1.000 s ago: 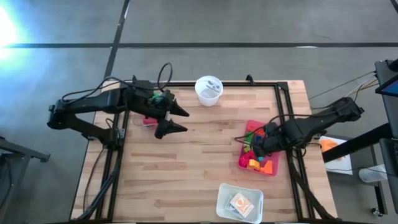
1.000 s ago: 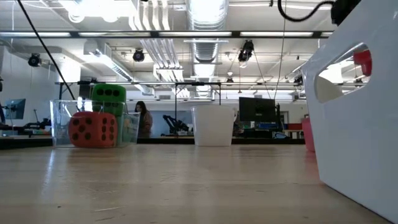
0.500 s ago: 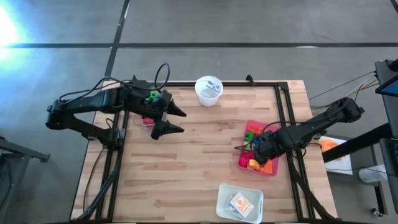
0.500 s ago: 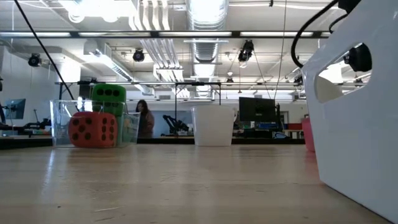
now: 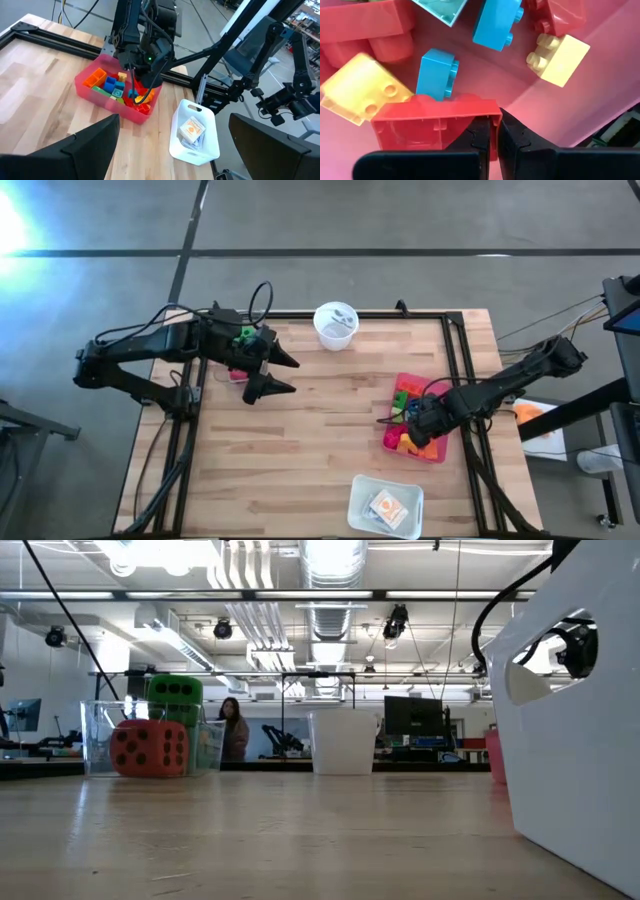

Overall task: Pick & Place Toys
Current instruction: Put the red game piece into the pink bin

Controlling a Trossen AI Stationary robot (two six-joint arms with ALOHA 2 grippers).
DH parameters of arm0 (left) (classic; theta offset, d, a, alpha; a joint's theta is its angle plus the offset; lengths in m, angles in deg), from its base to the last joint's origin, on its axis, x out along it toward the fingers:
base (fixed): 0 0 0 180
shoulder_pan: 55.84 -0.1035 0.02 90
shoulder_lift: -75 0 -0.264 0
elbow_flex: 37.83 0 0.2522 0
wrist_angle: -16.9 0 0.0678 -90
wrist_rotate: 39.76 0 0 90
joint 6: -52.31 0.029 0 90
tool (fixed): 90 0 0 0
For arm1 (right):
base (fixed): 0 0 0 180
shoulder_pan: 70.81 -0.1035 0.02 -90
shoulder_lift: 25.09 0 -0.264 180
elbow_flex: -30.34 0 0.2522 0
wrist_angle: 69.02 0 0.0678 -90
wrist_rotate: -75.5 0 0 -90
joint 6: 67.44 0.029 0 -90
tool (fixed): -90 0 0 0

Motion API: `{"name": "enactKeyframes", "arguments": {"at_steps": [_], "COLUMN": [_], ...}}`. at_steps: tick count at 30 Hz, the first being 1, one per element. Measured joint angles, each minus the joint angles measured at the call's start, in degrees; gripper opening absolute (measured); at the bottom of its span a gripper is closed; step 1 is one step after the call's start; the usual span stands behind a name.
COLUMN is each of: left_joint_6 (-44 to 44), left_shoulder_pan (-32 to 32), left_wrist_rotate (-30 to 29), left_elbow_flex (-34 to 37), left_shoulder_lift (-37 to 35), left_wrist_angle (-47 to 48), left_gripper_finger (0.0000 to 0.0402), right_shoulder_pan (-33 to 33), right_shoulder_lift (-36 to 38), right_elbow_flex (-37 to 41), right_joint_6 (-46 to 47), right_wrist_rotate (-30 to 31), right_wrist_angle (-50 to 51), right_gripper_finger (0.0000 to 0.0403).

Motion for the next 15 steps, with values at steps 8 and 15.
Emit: {"name": "enactKeyframes", "arguments": {"at_steps": [8, 15], "left_joint_6": [-0.1, -0.1], "left_shoulder_pan": [0.0, 0.0], "left_wrist_rotate": [0.0, 0.0], "left_elbow_flex": [0.01, 0.02], "left_shoulder_lift": [0.0, 0.0], "left_wrist_angle": [-0.02, -0.04], "left_gripper_finger": [0.0375, 0.0375], "right_shoulder_pan": [0.03, 0.02], "right_shoulder_lift": [0.17, 0.11], "right_elbow_flex": [-0.61, -1.95], "right_joint_6": [0.82, 0.34], "right_wrist_rotate": [0.15, 1.54], "right_wrist_angle": [3.04, 7.12], "right_gripper_finger": [0.0008, 0.0008]}}
